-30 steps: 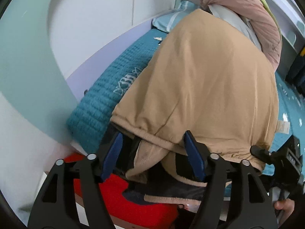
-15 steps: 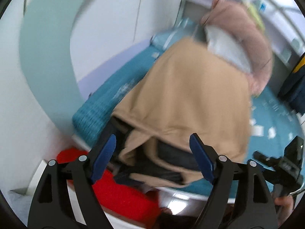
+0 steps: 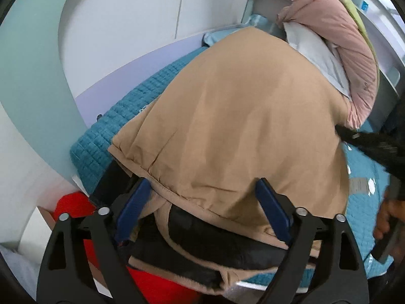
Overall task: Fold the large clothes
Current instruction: 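Lower the bundle onto the bed corner and open both tools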
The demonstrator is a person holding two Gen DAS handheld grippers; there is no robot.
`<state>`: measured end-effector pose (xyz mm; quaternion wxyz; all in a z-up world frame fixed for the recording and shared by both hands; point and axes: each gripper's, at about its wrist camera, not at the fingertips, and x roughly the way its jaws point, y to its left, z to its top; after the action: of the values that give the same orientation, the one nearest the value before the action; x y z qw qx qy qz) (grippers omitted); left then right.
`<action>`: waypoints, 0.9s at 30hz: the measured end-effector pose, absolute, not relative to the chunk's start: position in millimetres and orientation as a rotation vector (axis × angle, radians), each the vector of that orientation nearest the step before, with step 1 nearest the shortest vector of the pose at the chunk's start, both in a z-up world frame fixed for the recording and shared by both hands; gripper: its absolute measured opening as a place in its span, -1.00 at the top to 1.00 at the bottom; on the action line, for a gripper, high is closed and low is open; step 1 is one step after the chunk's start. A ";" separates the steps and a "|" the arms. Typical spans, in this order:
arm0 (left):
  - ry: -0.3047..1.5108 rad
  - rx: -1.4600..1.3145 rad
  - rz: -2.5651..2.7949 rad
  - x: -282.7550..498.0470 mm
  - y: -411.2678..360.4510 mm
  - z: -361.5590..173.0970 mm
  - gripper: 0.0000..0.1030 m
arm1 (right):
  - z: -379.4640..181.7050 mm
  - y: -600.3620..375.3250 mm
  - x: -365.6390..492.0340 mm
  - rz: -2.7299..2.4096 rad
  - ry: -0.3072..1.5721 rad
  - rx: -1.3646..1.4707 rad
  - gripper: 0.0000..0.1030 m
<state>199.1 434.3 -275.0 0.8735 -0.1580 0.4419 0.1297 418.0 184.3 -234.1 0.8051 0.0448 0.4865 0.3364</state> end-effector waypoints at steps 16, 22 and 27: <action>0.893 -0.318 0.304 201.2 423.5 -249.1 -0.78 | -237.2 139.0 404.8 0.816 1.077 0.247 0.23; 0.841 -0.232 0.342 155.7 390.5 -198.7 -0.79 | -199.8 113.5 344.9 0.851 1.038 0.173 0.09; 0.818 -0.189 0.324 117.0 352.6 -160.9 -0.79 | -164.9 84.5 288.4 0.845 1.000 0.126 -0.20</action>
<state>117.0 352.6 -160.9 0.9005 -0.0912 0.3952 0.1567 288.4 84.5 -164.9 0.7915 0.0587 0.4645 0.3927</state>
